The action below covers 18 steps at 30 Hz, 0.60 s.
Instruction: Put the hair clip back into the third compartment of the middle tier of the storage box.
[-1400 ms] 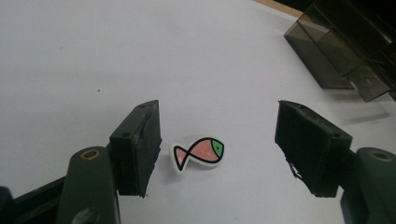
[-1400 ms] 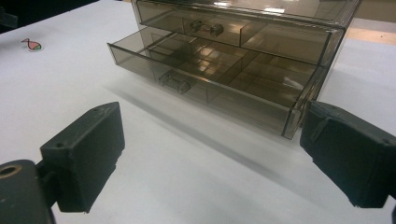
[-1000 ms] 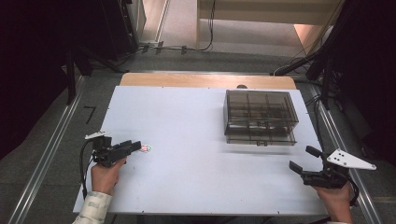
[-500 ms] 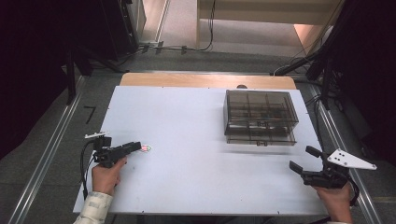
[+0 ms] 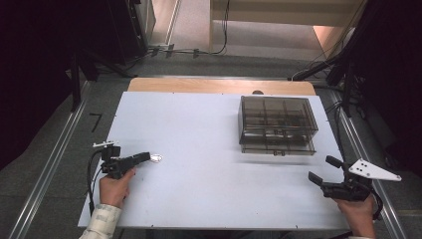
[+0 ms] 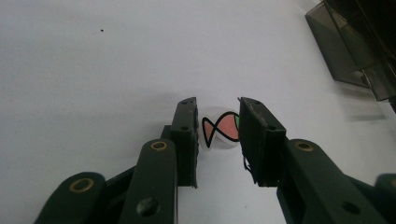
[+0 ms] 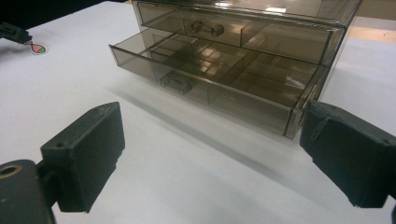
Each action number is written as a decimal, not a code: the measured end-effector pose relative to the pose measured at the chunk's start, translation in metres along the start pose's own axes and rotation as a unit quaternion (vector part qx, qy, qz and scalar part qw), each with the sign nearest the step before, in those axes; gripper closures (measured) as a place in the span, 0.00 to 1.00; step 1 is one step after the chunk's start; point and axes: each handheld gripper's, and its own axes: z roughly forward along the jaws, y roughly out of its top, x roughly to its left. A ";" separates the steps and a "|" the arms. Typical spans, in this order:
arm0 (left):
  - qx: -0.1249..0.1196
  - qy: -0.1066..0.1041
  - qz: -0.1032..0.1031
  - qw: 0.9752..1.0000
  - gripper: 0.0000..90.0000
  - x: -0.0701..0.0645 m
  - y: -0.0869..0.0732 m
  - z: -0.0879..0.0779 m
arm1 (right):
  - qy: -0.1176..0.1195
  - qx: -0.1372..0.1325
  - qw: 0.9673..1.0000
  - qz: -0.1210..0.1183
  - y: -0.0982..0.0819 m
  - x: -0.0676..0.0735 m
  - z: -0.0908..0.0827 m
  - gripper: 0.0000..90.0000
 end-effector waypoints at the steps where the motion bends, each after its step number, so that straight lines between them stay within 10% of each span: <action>1: 0.001 0.001 0.000 1.000 0.78 0.000 0.000 0.000 | 0.000 0.000 1.000 0.000 0.000 0.000 0.000 0.06; 18: 0.012 -0.008 0.004 1.000 0.97 0.001 -0.002 0.004 | 0.000 0.000 1.000 -0.001 0.000 0.000 0.001 0.06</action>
